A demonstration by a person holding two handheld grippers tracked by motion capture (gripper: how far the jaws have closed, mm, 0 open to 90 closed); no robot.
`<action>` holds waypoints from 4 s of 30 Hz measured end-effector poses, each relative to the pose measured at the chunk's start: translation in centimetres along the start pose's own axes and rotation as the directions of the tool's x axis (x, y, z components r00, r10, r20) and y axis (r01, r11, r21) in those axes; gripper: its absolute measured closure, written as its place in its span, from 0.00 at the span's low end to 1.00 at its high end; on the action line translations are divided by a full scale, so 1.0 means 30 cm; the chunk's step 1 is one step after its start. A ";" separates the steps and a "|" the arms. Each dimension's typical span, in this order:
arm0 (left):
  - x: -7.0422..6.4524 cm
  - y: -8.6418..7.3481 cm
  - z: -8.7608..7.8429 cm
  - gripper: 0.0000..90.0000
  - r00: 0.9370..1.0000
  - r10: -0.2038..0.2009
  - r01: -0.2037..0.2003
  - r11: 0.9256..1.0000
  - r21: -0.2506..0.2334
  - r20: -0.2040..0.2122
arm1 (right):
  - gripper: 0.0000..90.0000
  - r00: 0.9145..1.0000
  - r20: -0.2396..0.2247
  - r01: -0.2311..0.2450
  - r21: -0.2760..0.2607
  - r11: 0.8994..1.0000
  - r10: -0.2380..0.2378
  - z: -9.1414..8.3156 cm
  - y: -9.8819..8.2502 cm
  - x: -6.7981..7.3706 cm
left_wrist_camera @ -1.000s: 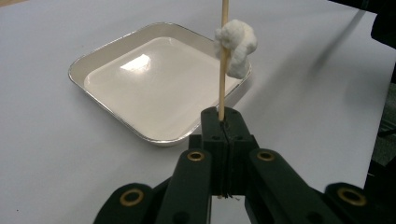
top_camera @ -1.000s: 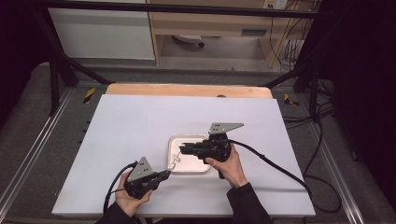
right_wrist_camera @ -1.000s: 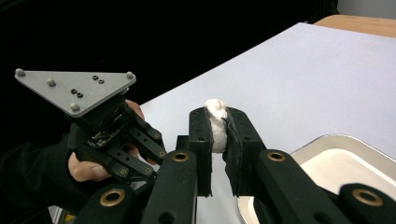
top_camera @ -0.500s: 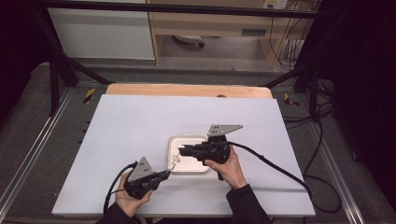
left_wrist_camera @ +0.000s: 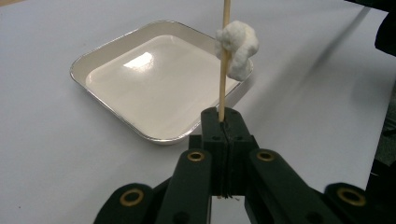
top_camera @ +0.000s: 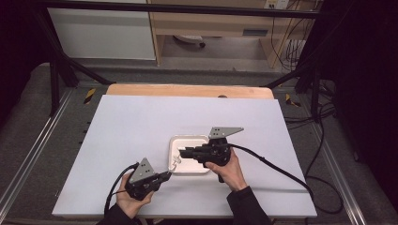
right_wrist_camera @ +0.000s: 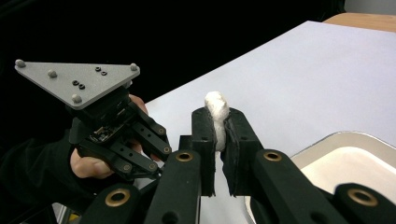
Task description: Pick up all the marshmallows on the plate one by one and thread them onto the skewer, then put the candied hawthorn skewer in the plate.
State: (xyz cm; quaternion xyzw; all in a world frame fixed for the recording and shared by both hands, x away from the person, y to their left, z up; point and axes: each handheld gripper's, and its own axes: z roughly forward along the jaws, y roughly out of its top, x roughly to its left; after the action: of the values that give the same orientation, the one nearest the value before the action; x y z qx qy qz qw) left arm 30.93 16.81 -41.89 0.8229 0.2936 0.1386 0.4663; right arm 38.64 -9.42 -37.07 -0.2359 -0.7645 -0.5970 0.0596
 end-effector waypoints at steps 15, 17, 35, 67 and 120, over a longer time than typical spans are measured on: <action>-0.002 0.002 0.003 0.99 1.000 0.004 -0.004 1.000 0.003 0.013 | 0.94 1.000 -0.013 -0.006 0.003 1.000 0.006 0.002 -0.007 -0.002; -0.002 0.001 0.005 0.99 1.000 0.003 -0.003 1.000 0.004 0.014 | 0.94 1.000 -0.015 0.002 0.005 1.000 -0.002 0.001 -0.008 -0.002; -0.004 0.002 0.006 0.99 1.000 0.009 -0.009 1.000 0.013 0.008 | 0.95 1.000 -0.012 0.007 0.020 1.000 -0.007 0.006 -0.015 0.000; 0.007 0.005 0.008 0.99 1.000 0.011 -0.011 1.000 -0.010 0.014 | 0.75 0.999 0.036 0.031 0.004 1.000 -0.031 -0.007 -0.020 0.001; 0.091 0.099 0.028 0.99 0.995 -0.101 0.101 0.993 0.058 -0.004 | 0.01 0.876 0.481 -0.060 0.198 0.978 -0.044 -0.400 -0.342 -0.170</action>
State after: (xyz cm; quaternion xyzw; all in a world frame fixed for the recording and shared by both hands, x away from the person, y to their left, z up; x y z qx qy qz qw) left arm 34.54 16.73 -39.92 0.8201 0.3389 0.1068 0.4485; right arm 36.41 -23.99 -44.69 -0.3730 -0.8120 -0.4362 -0.1060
